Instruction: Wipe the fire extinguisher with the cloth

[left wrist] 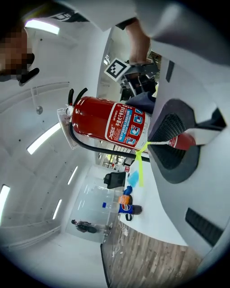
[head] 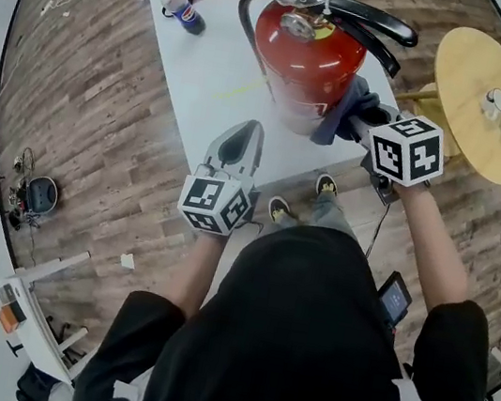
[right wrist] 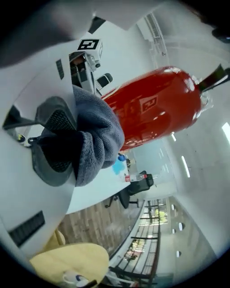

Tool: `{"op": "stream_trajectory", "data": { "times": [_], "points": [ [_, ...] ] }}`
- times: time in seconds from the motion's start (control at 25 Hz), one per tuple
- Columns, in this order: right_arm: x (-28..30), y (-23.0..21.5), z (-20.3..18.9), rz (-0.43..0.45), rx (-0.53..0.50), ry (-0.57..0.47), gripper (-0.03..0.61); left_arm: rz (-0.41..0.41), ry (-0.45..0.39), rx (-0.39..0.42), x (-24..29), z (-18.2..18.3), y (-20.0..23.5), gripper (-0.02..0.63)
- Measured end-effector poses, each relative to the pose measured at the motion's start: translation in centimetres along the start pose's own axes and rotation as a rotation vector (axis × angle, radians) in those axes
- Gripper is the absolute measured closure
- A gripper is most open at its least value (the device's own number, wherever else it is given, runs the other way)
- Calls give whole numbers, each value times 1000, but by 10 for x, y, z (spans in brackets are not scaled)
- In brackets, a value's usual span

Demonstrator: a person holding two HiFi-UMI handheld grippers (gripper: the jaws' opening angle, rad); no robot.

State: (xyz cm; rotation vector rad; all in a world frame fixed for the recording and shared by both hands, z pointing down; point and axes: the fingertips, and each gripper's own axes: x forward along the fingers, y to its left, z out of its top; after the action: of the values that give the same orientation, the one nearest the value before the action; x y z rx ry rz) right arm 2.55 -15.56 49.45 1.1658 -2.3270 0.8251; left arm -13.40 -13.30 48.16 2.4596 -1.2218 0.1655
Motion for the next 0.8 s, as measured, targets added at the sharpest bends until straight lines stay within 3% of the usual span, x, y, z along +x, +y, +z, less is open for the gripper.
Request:
{"op": "stream_trajectory", "data": {
  "times": [0.2,0.32,0.48,0.6,0.64,0.72,0.8],
  "points": [
    [-58,43,71,-217,-247,-209,512,-19,-39,9,-25,9,10,577],
    [-86,69,100,-270,-254,-320,512,-26,-57,0,-36,12,14,577],
    [-80,96,92,-177,-94,-346,512,-111,-112,5,-52,25,1,577],
    [-54,125,73,-89,-139,-289,512,-260,-183,81,-62,48,-28,574],
    [-46,139,67,-39,-184,-264,512,-299,-204,114,-66,57,-36,549],
    [-35,170,57,68,-320,-212,512,-366,-230,154,-73,72,-46,330],
    [-30,195,49,164,-447,-181,512,-436,-241,171,-79,80,-50,297]
  ]
}}
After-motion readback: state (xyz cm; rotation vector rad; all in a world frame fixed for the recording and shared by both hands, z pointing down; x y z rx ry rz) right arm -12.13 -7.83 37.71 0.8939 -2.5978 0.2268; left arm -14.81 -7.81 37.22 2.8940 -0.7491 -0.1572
